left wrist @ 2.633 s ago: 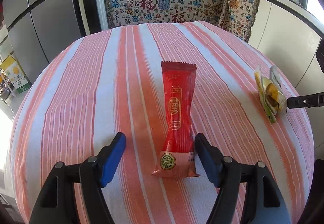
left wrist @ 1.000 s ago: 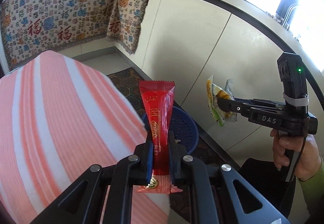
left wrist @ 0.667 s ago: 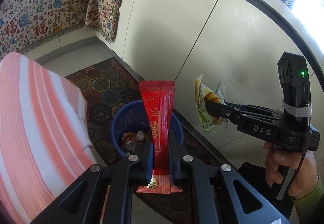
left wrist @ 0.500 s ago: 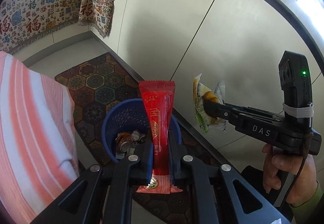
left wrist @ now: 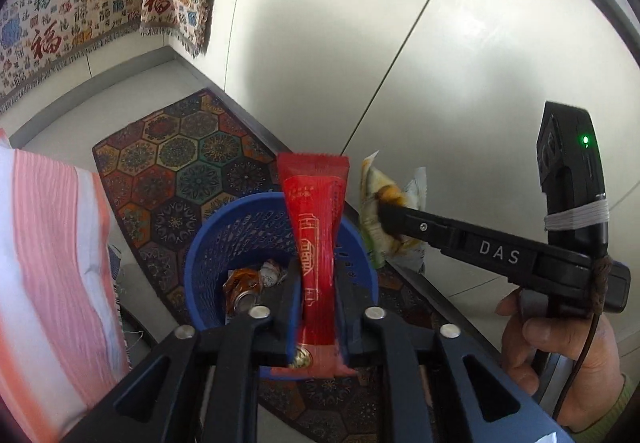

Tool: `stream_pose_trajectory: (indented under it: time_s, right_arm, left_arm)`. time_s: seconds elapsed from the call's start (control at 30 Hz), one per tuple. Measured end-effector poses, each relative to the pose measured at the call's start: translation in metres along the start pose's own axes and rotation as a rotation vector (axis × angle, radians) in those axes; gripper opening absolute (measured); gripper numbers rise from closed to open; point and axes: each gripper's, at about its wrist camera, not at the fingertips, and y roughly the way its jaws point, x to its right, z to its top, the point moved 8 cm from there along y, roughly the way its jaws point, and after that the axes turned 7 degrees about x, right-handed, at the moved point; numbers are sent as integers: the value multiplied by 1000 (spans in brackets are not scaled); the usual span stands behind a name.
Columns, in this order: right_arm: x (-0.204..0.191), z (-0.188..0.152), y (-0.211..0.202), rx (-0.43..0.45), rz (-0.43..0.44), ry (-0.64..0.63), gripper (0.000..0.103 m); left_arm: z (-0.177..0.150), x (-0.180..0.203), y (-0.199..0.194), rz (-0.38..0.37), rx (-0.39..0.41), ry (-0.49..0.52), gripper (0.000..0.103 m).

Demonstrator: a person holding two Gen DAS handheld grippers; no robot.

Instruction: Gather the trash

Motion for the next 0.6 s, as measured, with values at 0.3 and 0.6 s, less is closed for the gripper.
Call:
stream_pose_trajectory:
  time_s: [0.3,0.6]
  right_arm:
    - [14,8,-33,91,-98,-21,70]
    - [-40,-7,-142,154,-162,-246,103]
  left_arm:
    - [8,-4,-18,65,93,26,60]
    - [2,23,-139,86,240,95,103]
